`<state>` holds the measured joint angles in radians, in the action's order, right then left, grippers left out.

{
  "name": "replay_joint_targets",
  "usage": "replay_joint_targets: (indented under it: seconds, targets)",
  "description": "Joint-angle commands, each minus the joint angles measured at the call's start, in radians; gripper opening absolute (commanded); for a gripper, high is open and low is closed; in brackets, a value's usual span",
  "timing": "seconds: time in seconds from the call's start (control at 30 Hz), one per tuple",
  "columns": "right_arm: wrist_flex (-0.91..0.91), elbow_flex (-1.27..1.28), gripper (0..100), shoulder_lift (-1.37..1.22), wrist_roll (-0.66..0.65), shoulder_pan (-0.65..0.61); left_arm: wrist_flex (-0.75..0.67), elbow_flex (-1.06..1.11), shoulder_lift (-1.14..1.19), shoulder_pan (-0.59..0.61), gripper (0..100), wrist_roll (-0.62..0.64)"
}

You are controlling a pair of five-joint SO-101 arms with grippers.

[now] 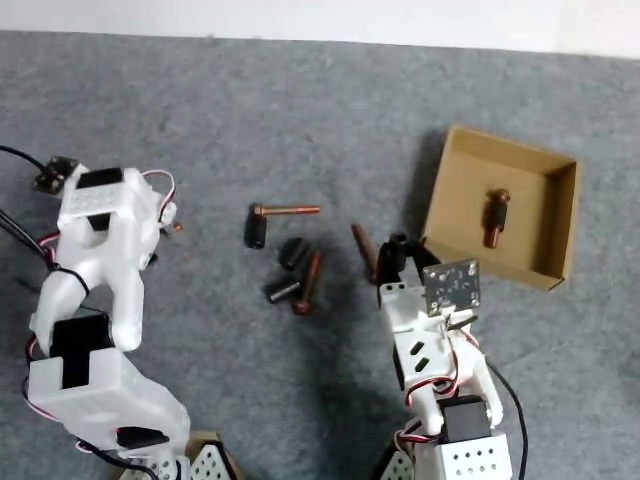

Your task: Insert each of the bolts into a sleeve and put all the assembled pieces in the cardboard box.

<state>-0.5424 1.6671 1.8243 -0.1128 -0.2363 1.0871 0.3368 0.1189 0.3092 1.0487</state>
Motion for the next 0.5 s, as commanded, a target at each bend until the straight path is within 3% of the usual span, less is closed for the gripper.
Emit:
replay_joint_targets:
  seconds: [0.0, 0.2, 0.47]
  targets:
    - [0.035, 0.111, 0.4, 0.012, -0.018, 0.005, -0.143, 0.054, -0.044, -0.001, 14, 0.074]
    - [0.035, 0.111, 0.4, 0.012, -0.018, 0.005, -0.33, 0.108, -0.044, 0.054, 14, 0.143]
    - [0.035, 0.111, 0.4, 0.012, -0.018, 0.004, -0.396, 0.145, -0.042, 0.054, 14, 0.143]
